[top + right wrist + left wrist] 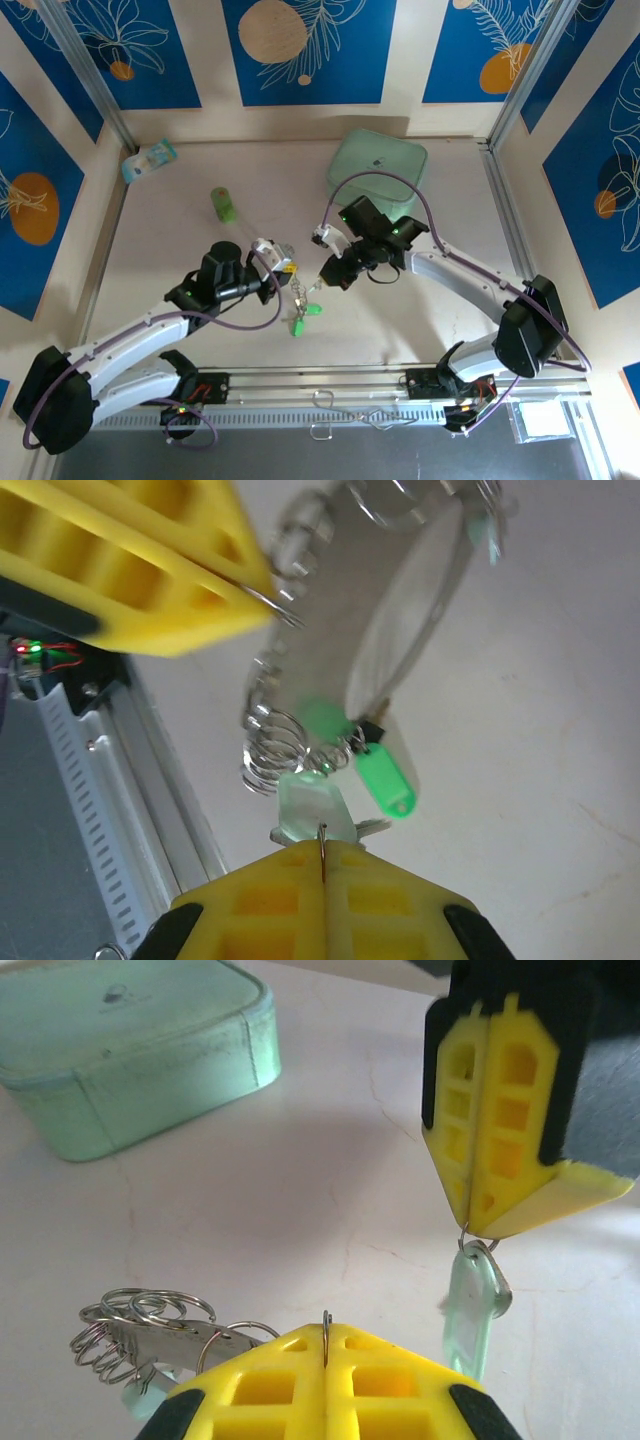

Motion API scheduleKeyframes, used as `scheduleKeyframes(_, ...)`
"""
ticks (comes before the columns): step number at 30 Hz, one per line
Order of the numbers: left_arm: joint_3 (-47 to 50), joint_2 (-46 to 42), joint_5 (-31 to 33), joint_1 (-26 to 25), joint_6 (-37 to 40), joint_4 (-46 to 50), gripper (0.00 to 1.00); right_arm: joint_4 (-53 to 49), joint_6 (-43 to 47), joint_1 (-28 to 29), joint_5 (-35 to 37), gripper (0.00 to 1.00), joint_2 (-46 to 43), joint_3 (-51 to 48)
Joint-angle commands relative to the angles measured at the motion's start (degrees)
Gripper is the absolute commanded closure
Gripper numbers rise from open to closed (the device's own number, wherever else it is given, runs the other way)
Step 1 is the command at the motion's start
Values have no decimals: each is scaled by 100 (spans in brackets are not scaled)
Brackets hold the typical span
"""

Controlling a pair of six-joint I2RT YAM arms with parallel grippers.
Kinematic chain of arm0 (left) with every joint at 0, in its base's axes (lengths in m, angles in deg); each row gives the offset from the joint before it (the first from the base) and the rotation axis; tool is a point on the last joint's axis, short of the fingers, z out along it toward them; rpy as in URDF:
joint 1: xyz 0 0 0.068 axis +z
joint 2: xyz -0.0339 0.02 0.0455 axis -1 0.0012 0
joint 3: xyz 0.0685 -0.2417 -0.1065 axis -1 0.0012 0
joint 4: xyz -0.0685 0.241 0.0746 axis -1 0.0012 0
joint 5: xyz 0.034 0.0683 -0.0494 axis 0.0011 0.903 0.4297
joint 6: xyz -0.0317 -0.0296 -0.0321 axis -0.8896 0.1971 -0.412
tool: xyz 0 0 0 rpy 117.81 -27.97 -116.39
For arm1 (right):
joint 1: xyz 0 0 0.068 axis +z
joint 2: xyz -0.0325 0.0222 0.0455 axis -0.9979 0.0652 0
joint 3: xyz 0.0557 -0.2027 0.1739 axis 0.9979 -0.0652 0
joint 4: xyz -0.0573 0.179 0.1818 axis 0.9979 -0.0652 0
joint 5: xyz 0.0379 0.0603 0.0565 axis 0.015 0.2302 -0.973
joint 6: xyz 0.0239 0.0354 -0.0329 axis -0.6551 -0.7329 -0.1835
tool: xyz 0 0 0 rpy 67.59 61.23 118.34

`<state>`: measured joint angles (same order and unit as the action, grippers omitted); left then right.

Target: Put the keys on the keyring

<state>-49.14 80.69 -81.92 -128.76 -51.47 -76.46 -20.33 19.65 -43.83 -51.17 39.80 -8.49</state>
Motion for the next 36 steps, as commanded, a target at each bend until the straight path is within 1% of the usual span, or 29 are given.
scheduleKeyframes(1, -257, 62, -483, -46, -161, -91, 100, 240, 366, 70, -537, 100, -164, -117)
scheduleKeyframes(3, -248, 107, -621, -46, -199, -162, 100, 318, 319, 74, -574, 100, -124, -111)
scheduleKeyframes(7, -224, 137, -692, -46, -187, -217, 100, 345, 293, 141, -606, 100, 13, -4)
scheduleKeyframes(14, -88, 75, -664, -46, 116, -293, 100, 503, 120, 236, -553, 100, 289, 119)
scheduleKeyframes(19, 208, -81, -706, -54, 412, -705, 100, 673, 10, 300, -294, 100, 354, 65)
scheduleKeyframes(22, 405, -227, -781, -63, 803, -954, 100, 897, 88, 313, -296, 100, 231, -130)
scheduleKeyframes(25, 631, -369, -753, -85, 1277, -1318, 100, 1377, 397, 329, -249, 100, -100, -623)
scheduleKeyframes(30, 885, -466, -462, -157, 1616, -1902, 100, 2219, 992, 423, -109, 100, -624, -1468)
scheduleKeyframes(36, 1007, -658, -187, -292, 1907, -1952, 100, 2758, 1135, 462, -184, 100, -882, -1796)
